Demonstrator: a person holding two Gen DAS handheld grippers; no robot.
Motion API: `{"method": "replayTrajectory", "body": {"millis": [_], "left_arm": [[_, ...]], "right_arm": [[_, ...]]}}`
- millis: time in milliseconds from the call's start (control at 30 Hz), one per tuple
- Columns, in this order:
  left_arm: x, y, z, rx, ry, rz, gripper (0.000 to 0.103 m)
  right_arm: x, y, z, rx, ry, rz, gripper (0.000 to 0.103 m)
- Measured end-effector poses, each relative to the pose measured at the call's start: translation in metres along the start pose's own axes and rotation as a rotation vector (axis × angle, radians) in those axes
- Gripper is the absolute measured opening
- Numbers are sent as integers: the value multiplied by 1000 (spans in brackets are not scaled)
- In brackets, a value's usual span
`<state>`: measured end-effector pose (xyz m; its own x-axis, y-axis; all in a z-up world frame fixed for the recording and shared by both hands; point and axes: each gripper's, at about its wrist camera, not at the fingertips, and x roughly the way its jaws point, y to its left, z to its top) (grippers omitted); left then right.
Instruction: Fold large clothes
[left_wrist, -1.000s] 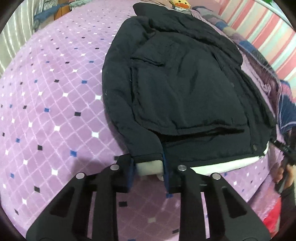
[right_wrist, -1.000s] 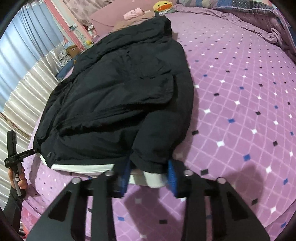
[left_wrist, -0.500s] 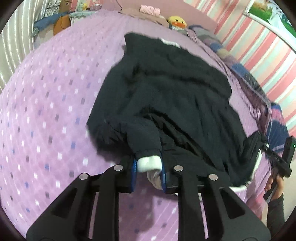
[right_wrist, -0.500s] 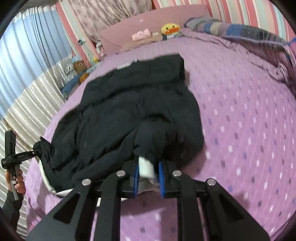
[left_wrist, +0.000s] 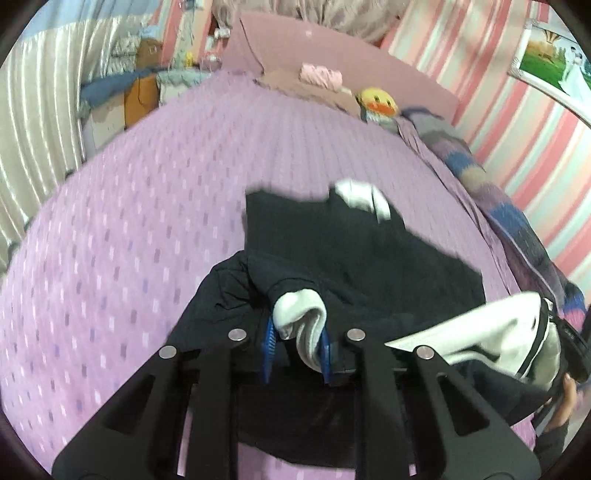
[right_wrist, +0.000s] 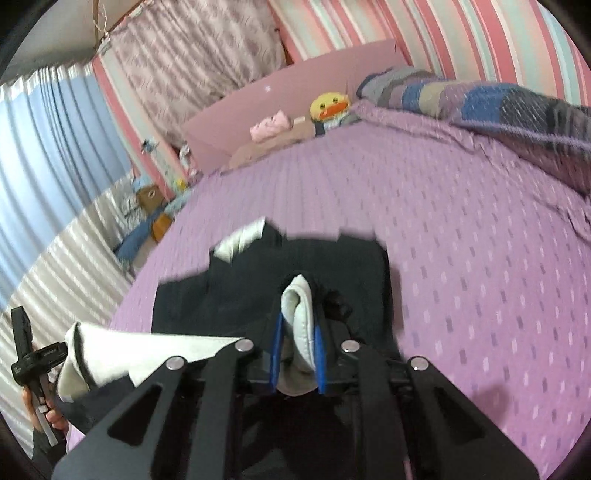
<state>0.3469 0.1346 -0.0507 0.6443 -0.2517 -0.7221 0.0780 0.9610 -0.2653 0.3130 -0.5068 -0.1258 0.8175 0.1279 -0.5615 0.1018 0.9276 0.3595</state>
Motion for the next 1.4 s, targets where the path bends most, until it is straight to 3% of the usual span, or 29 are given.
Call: {"method": "replayTrajectory", "body": {"millis": [200, 367, 433, 600, 767, 833, 867, 900, 933, 967, 1033, 1067, 1200, 1400], "left_arm": [[53, -33, 89, 22, -95, 47, 17], [107, -51, 137, 50, -116, 101, 17], [137, -50, 144, 66, -83, 123, 18], [202, -33, 127, 111, 24, 207, 19], [216, -32, 119, 142, 42, 220, 22], [213, -34, 125, 149, 49, 211, 34], [212, -36, 127, 152, 56, 189, 40], [209, -39, 129, 158, 58, 164, 50], [210, -43, 131, 167, 49, 158, 58], [209, -45, 130, 176, 46, 158, 62], [205, -52, 128, 211, 30, 185, 96], [199, -53, 125, 223, 21, 188, 100], [183, -46, 105, 254, 56, 161, 100], [180, -34, 60, 324, 99, 170, 99]], "right_arm": [[62, 24, 93, -93, -92, -40, 14], [127, 33, 133, -147, -70, -82, 14], [156, 24, 135, -131, -28, -92, 14], [208, 3, 111, -147, 67, -169, 12], [213, -3, 99, -147, 100, -148, 13], [204, -2, 102, -134, 88, -126, 23], [197, 1, 103, -130, 75, -102, 33], [190, 5, 104, -128, 60, -78, 62], [185, 8, 105, -134, 50, -64, 78], [180, 11, 105, -148, 48, -52, 79], [176, 15, 102, -177, 75, -47, 82], [178, 16, 98, -194, 100, -59, 84], [195, 10, 71, -300, 206, -145, 86], [212, -10, 55, -247, 268, -137, 86]]}}
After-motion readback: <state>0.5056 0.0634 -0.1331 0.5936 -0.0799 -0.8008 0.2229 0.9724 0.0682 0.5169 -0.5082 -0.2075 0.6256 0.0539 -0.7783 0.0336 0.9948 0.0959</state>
